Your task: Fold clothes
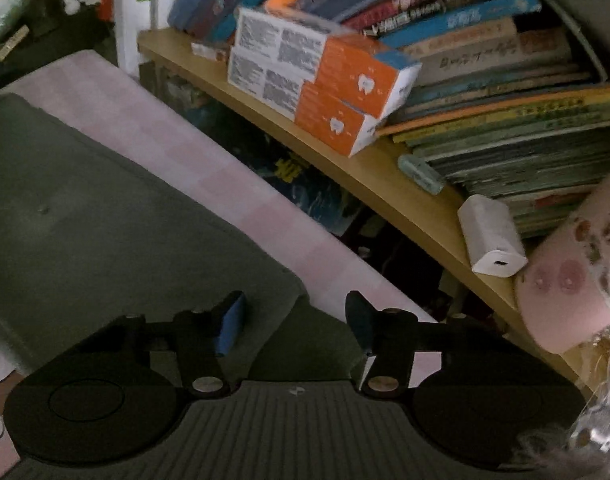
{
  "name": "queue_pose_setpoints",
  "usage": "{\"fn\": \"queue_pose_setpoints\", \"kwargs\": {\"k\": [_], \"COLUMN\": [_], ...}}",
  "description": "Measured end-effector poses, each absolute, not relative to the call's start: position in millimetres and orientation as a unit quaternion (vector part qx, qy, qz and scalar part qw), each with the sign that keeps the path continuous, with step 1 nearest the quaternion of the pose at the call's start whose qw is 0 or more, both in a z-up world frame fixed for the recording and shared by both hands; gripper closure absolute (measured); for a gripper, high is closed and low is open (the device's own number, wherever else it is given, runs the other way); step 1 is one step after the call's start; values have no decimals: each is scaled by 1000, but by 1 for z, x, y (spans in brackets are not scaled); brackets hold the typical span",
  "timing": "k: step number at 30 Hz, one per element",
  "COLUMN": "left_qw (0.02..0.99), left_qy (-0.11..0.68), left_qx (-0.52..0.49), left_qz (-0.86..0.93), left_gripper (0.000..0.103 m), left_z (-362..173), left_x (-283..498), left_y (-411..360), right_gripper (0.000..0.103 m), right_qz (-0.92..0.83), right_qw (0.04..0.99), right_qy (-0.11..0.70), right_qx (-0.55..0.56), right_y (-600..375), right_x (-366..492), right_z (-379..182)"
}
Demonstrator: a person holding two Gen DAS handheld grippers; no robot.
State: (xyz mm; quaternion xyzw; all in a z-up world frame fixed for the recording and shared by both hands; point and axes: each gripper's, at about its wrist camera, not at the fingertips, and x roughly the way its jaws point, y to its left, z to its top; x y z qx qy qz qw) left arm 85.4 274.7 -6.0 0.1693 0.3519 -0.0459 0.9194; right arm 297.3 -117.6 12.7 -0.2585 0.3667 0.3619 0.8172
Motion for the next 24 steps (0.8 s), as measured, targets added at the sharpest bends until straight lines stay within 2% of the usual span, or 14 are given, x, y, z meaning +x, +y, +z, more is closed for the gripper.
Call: {"fn": "queue_pose_setpoints", "kwargs": {"k": [5,13,16,18,19,20,21,22,24], "left_qw": [907,905,900,896,896,896,896,894,890], "left_qy": [380,395,418,432,431,430,431,434,442], "left_qx": [167,127,80,38,37,37,33,31,36], "left_qz": [-71,-95,-92,-95,-98,-101,-104,-104,-108], "left_gripper": [17,17,18,28,30,36,43,46,77], "left_z": [-14,-19,-20,-21,-21,-21,-21,-20,-17], "left_x": [102,123,133,133,131,129,128,129,129], "left_y": [282,292,301,307,307,306,305,305,297], "right_gripper": [54,54,54,55,58,63,78,82,88], "right_qz": [378,386,387,387,386,390,395,396,392], "right_qw": [807,801,801,803,804,803,800,800,802], "right_qy": [382,411,421,421,420,419,418,416,414], "right_qx": [-246,-200,-178,-170,-169,-169,-169,-172,-180], "right_y": [-116,-122,-127,-129,-130,-130,-129,-127,-123], "right_x": [310,322,325,324,323,321,320,319,315], "right_z": [12,11,10,10,10,11,12,12,13]}}
